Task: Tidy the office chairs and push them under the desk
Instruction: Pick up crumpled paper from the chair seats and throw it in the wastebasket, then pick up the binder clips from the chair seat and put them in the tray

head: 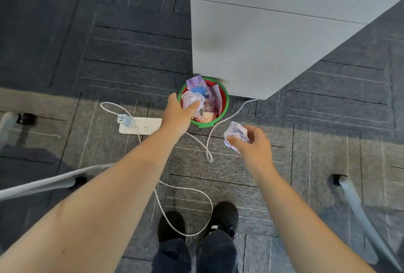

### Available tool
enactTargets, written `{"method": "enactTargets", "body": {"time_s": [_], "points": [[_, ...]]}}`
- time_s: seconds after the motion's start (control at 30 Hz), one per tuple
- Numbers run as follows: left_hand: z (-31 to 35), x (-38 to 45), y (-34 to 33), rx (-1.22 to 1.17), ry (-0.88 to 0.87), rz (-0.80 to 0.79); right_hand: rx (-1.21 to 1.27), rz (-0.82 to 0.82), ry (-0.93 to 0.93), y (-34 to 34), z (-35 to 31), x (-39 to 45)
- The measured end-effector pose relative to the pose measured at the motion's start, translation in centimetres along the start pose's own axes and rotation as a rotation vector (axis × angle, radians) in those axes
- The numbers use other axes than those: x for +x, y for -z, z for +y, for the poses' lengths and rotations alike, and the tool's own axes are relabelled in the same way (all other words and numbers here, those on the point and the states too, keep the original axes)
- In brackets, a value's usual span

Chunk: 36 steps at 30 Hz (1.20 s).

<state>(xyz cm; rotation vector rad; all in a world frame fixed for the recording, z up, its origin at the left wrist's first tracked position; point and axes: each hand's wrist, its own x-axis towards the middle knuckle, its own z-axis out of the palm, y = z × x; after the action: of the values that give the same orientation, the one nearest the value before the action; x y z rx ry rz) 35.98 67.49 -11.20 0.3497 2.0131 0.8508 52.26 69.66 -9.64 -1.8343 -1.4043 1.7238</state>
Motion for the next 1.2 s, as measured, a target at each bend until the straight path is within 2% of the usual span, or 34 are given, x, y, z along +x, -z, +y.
{"method": "enactTargets", "body": {"time_s": [0.13,0.37,0.63,0.8,1.07,1.2], "points": [[0.2,0.7,0.8,0.002,0.053,0.029,0.0,0.006,-0.052,-1.3,0.1,1.0],[-0.2,-0.6,2.9,0.034,0.044,0.009,-0.034,0.015,-0.071,-3.7,-2.3,4.1],[1.4,-0.9,3.2,0.005,-0.043,0.051,0.009,-0.024,-0.065,-4.0,-3.7,5.9],[3.8,-3.5,2.4,0.032,-0.106,0.022,0.008,0.047,-0.023,-0.8,-4.5,3.6],[12.5,-12.7,1.1,0.027,-0.242,-0.108,0.106,0.209,0.101,8.6,-11.7,-4.7],[17.1,-18.7,0.1,0.129,-0.399,-0.176,0.193,0.327,0.151,14.6,-14.6,-11.0]]}}
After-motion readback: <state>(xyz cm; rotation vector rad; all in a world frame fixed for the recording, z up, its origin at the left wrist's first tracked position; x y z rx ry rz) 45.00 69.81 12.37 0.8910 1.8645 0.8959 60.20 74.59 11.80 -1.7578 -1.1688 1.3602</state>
